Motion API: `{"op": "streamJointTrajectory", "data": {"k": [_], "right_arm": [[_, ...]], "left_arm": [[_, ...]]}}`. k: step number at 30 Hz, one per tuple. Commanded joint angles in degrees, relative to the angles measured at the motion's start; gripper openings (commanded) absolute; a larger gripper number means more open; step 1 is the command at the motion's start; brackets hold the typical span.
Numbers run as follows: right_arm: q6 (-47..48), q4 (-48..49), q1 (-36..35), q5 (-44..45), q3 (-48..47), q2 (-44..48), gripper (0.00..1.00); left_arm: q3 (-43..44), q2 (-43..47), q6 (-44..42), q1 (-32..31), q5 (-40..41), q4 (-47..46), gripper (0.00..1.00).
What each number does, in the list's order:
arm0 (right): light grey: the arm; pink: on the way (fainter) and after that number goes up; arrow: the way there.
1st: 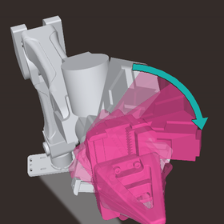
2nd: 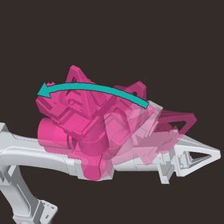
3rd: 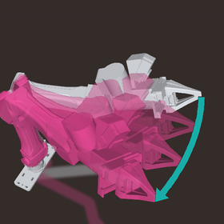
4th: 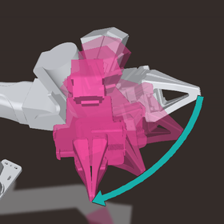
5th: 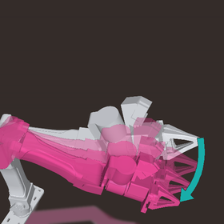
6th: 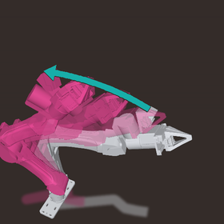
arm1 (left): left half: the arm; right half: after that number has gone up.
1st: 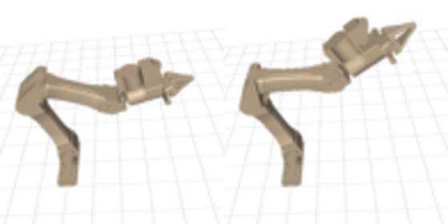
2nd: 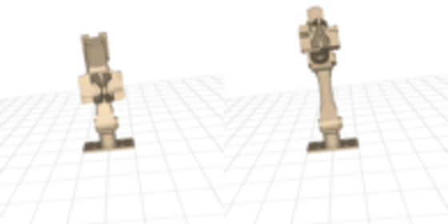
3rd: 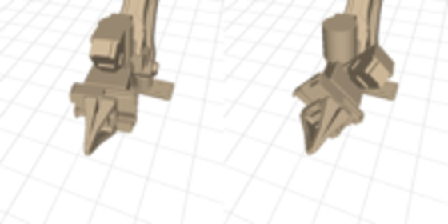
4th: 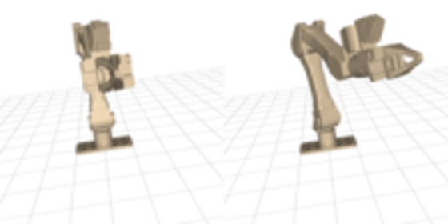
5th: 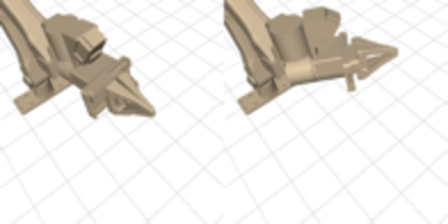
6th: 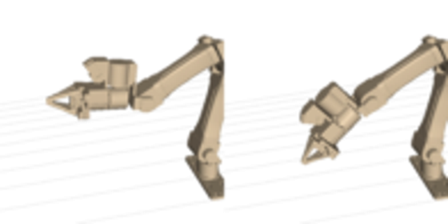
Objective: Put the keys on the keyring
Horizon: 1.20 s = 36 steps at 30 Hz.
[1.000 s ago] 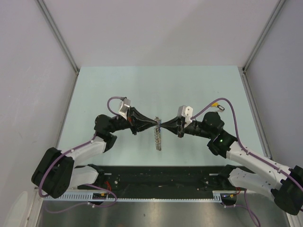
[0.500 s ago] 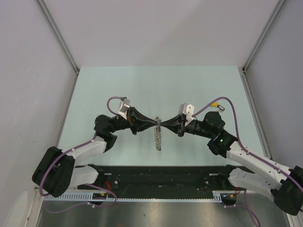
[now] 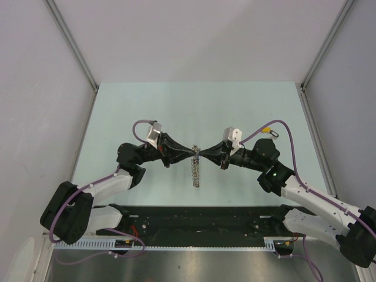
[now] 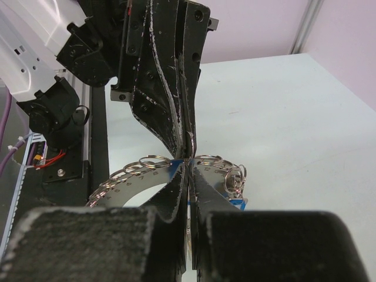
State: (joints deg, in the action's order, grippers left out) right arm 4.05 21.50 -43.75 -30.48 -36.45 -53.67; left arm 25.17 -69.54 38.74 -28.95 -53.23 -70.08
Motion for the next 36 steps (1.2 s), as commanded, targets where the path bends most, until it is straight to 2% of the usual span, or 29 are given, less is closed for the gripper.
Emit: {"op": "streamJointTrajectory", "data": {"k": [1,36], "right_arm": [[-0.8,3.1,0.2,-0.5,-0.6,0.5,0.00],[-1.2,2.8,0.4,0.4,-0.6,0.4,0.00]], "left_arm": [[0.5,0.4,1.1,0.3,-0.2,-5.3,0.00],[0.2,0.5,1.0,0.3,0.1,-5.6,0.00]]}}
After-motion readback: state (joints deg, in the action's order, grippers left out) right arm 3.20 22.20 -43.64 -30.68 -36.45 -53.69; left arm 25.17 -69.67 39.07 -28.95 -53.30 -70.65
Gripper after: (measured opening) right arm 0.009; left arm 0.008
